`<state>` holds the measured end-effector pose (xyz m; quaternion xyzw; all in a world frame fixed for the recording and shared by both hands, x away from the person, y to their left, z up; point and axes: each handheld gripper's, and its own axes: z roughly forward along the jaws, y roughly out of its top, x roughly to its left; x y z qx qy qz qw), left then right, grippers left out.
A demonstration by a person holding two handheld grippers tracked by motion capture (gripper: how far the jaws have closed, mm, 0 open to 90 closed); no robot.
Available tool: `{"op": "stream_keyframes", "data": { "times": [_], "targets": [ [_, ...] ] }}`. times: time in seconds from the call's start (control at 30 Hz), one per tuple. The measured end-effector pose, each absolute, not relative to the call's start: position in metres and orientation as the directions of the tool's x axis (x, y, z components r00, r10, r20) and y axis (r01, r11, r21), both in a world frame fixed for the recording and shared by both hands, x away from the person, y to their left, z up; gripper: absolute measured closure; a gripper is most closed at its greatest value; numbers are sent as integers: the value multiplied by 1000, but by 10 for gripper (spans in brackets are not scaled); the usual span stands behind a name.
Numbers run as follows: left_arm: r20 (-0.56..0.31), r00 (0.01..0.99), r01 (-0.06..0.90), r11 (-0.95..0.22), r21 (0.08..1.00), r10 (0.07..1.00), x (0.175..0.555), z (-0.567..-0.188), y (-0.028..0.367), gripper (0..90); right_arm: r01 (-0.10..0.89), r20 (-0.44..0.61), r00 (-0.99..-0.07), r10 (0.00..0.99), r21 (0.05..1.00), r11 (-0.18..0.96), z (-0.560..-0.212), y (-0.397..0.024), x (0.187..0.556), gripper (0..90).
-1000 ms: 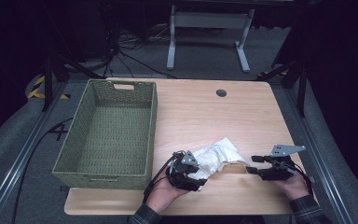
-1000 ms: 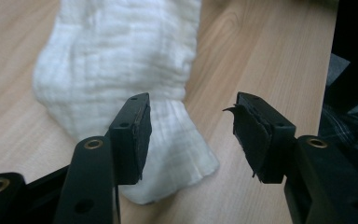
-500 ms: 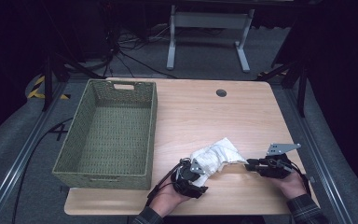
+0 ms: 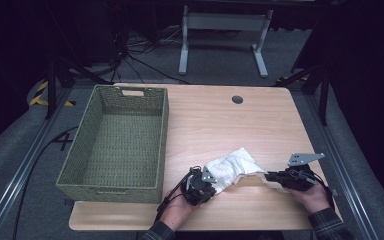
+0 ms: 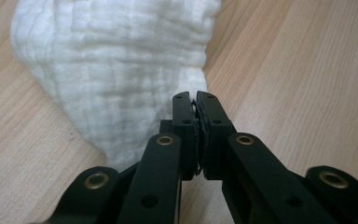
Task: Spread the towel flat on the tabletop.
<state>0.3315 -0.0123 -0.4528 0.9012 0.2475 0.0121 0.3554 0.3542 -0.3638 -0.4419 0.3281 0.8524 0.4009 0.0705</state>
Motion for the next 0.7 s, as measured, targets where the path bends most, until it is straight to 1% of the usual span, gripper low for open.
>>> {"op": "stream_keyframes", "data": {
  "times": [0.1,0.23,0.3,0.5,0.57,0.7],
  "targets": [
    [-168,873,436,-576,692,459,333,-441,-10,876,496,136,-771,623,741,452,-437,-369,354,870],
    [-192,852,451,-497,742,487,338,-425,-6,877,492,137,-764,631,755,432,-431,-376,356,870],
    [-179,850,441,-482,757,496,341,-418,-4,877,484,127,-766,631,759,435,-427,-380,357,871],
    [-184,828,439,-407,801,530,345,-398,2,879,460,102,-761,640,781,423,-413,-389,357,871],
    [-178,828,434,-407,803,531,346,-395,3,879,454,94,-761,642,784,423,-410,-390,357,871],
    [-171,807,431,-366,825,565,355,-381,4,879,428,75,-759,646,806,409,-397,-395,357,871]
  ]
}}
